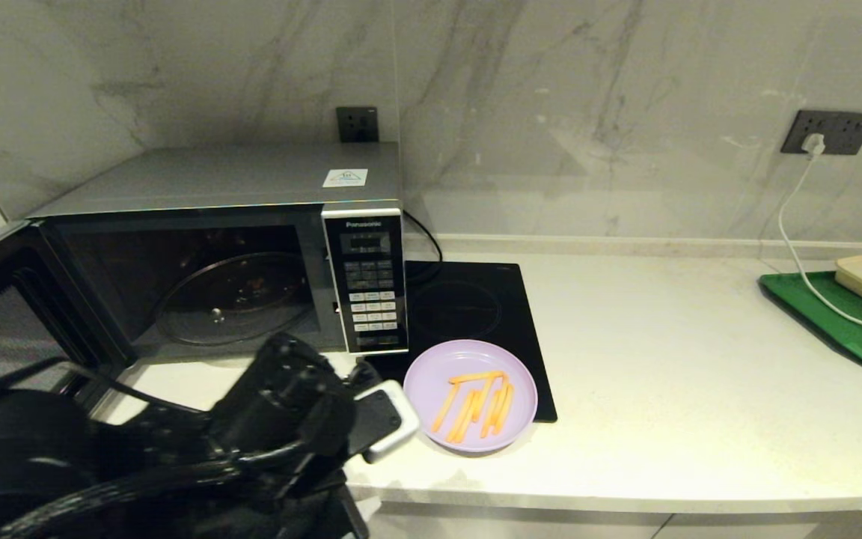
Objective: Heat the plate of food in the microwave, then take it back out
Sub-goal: Close the microwave oven
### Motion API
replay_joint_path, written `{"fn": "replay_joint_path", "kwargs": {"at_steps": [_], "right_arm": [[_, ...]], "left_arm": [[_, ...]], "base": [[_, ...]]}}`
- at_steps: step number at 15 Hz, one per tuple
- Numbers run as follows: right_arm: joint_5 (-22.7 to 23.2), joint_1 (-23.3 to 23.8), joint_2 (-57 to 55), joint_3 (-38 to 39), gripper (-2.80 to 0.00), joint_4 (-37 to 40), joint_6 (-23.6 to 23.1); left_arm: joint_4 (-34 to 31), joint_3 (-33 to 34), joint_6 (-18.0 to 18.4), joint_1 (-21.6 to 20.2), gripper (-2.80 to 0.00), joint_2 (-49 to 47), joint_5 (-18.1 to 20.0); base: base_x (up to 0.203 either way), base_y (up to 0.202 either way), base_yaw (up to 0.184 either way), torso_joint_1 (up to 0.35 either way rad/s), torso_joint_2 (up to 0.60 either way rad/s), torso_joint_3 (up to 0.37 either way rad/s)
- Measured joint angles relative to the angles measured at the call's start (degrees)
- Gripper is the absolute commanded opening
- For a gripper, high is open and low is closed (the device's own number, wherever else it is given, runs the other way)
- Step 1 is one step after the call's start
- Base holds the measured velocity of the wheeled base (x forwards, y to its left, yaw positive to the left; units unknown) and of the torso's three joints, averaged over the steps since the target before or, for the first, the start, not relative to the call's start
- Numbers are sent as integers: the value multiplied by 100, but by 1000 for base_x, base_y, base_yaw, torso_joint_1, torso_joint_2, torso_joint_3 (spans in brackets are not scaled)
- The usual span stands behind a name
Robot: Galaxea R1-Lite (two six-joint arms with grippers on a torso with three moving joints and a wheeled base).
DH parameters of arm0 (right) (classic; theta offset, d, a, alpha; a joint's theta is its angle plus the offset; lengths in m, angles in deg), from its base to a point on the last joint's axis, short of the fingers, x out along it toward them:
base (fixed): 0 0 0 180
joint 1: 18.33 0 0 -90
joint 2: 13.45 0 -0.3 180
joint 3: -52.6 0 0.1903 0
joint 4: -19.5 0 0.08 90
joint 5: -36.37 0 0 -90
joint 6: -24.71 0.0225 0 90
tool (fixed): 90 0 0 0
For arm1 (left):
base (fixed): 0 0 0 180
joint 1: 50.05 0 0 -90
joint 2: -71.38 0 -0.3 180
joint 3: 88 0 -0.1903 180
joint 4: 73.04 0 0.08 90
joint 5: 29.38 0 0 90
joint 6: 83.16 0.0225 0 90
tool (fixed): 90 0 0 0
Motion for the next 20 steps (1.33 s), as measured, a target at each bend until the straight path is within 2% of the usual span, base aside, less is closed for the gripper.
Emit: {"fn": "replay_joint_path", "kwargs": {"at_steps": [3, 6, 9, 13, 16, 18, 20], "right_arm": [[-1, 0, 0, 0, -280, 0, 2], [1, 0, 0, 0, -280, -2, 0], [0, 0, 0, 0, -280, -2, -5], [0, 0, 0, 1, -280, 0, 0], [0, 0, 0, 1, -280, -6, -2], [0, 0, 0, 1, -280, -2, 0], [0, 0, 0, 1, -280, -2, 0]], "left_arm": [[-249, 534, -32, -695, -280, 1260, -225], [-639, 368, 5, -1941, -280, 2110, -469], [-1091, -380, 27, -3555, -280, 2486, -488], [-1876, -2157, -9, -5578, -280, 2346, -125], [-2124, -2948, -73, -6621, -280, 1965, 75], [-2159, -3171, -62, -7247, -280, 1712, 183], [-2145, -3254, -29, -7913, -280, 1383, 446]], "base": [[0, 0, 0, 0, 0, 0], [0, 0, 0, 0, 0, 0], [0, 0, 0, 0, 0, 0], [0, 0, 0, 0, 0, 0], [0, 0, 0, 0, 0, 0], [0, 0, 0, 0, 0, 0], [0, 0, 0, 0, 0, 0]]}}
